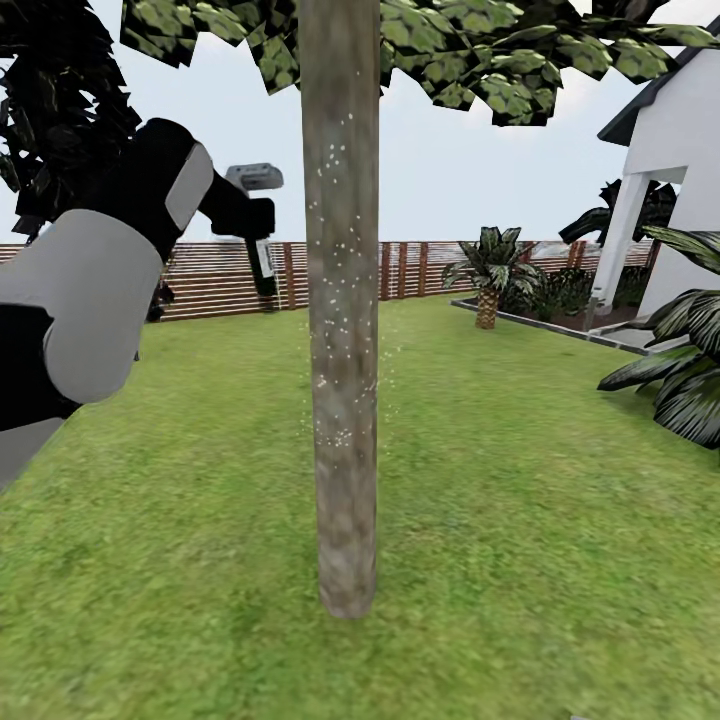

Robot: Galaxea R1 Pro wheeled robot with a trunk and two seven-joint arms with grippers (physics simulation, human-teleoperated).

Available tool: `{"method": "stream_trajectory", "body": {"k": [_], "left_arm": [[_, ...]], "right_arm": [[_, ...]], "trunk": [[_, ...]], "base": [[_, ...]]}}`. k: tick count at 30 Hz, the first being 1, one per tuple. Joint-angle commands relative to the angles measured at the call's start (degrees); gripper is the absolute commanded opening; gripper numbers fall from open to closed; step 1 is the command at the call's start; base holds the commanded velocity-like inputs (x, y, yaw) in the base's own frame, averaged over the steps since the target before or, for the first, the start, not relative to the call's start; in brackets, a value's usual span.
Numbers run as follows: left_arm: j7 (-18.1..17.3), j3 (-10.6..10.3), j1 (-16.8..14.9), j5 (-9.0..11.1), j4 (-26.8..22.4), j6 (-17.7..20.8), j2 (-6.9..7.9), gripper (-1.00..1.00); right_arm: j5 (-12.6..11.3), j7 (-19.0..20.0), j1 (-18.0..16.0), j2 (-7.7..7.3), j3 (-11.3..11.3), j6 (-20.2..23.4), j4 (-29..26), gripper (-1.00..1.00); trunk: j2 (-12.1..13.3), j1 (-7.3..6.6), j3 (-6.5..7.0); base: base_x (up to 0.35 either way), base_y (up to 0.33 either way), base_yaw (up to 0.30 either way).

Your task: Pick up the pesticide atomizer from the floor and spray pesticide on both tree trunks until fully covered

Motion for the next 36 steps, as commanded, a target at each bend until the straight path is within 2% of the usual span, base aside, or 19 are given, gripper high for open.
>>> {"method": "stream_trajectory", "body": {"k": [1, 13, 16, 21, 25, 30, 36], "left_arm": [[0.0, 0.0, -0.6, 0.0, 0.0, 0.0, 0.0, -1.0], [0.0, 0.0, -5.4, 0.0, 0.1, 0.1, 0.0, -1.0], [0.0, 0.1, -5.7, 0.0, 3.8, 0.1, 0.12, -1.0], [0.2, 0.6, -5.7, 0.1, 9.3, -0.1, 1.99, -1.0], [0.2, 0.7, -5.7, 0.1, 12.5, -0.3, 2.55, -1.0], [0.2, 0.7, -5.7, 0.1, 12.9, -0.3, 4.37, -1.0], [0.2, 0.7, -5.7, 0.1, 13.7, -0.4, 4.63, -1.0]], "right_arm": [[0.0, 0.0, 0.0, 0.0, 0.0, 0.0, 0.0, 1.0], [0.0, 0.0, 0.0, 0.0, 0.0, 0.0, 0.0, 1.0], [0.0, 0.0, 0.0, -0.03, 0.0, 0.0, 0.0, 1.0], [0.0, 0.0, 0.0, -0.08, 0.0, 0.0, 0.0, 1.0], [0.0, 0.0, 0.0, -0.08, 0.0, 0.0, 0.0, 1.0], [0.0, 0.0, 0.0, -0.08, 0.0, 0.0, 0.0, 1.0], [0.0, 0.0, 0.0, -0.08, 0.0, 0.0, 0.0, 1.0]], "trunk": [[0.0, 0.0, -0.01], [0.0, 0.0, -0.01], [0.0, 0.0, -0.01], [0.0, 0.0, -0.01], [0.0, 0.0, -0.01], [0.0, 0.0, -0.01], [0.0, 0.0, -0.01]], "base": [[0.0, 0.0, 0.0], [0.0, 0.0, 0.0], [0.0, 0.0, 0.0], [0.0, 0.0, 0.0], [0.0, 0.0, 0.0], [0.0, 0.0, 0.0], [0.0, 0.0, 0.0]]}}
